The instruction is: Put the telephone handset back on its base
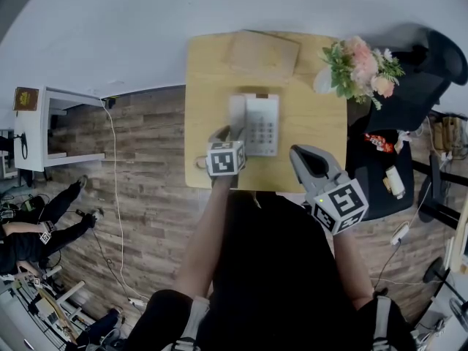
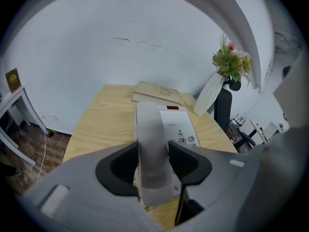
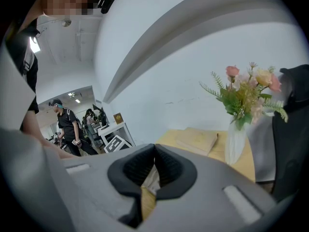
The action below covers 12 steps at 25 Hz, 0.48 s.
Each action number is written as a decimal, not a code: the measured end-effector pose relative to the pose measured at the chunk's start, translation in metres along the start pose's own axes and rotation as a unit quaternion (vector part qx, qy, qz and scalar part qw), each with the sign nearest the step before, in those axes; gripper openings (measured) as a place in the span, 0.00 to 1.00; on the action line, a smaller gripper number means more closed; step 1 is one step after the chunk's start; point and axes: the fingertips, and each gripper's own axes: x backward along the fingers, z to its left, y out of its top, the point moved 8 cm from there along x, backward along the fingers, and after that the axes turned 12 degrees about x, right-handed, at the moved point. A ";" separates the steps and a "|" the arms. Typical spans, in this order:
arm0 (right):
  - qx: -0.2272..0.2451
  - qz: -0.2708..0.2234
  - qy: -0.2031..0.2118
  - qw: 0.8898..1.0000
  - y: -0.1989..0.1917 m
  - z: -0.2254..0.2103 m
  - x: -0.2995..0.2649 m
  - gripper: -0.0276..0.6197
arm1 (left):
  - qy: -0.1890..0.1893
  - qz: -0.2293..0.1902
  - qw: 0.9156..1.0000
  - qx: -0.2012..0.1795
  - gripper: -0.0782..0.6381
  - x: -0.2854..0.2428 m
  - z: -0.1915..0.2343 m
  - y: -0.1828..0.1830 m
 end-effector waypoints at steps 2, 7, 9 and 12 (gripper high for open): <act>0.000 -0.001 -0.001 1.000 0.000 0.000 0.000 0.05 | 0.000 -0.004 1.000 0.001 0.39 0.002 0.001 0.001; 0.000 -0.004 -0.001 1.000 0.001 0.001 -0.001 0.05 | 0.000 -0.016 1.000 0.003 0.39 0.009 0.003 0.007; 0.000 -0.006 0.000 1.000 0.001 0.001 -0.001 0.05 | 0.000 -0.021 1.000 0.003 0.39 0.014 0.004 0.009; 0.001 -0.011 0.000 1.000 0.003 0.001 -0.002 0.05 | -0.001 -0.029 1.000 0.003 0.38 0.022 0.004 0.014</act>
